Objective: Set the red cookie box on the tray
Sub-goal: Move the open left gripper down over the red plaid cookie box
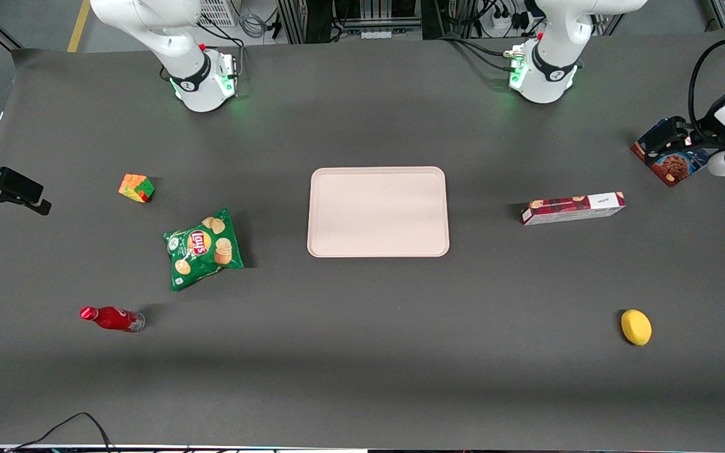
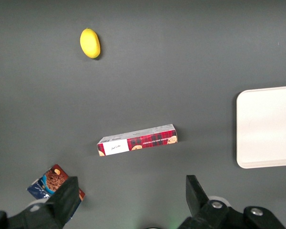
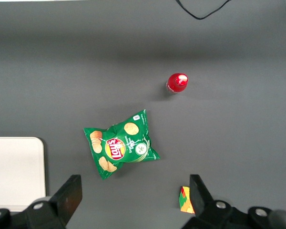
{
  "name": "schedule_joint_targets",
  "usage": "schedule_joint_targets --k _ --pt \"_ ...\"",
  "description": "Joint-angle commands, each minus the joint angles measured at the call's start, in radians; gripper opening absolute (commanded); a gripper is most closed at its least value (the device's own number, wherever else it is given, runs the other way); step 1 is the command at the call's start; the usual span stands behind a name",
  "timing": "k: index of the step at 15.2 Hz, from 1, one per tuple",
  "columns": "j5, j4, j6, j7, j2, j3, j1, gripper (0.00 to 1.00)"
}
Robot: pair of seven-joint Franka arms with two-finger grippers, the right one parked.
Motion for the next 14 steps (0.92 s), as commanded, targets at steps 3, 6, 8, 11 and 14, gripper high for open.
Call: schedule_joint_targets --k 3,6,8,11,14 --pt "-0.01 0.005 0.004 -0.045 -0.013 0.01 -0.004 1.0" --pt "-0.01 0.002 -0.008 -0.013 -0.011 0.01 -0.006 1.0" --pt "0.005 -0.001 -0.021 0.105 -0.008 0.001 -0.008 1.0" --pt "0.016 -0.054 -0.019 0.277 0.015 0.002 -0.009 1.0" --pt "0.017 -0.207 0.033 0.34 0.013 0.01 -0.006 1.0"
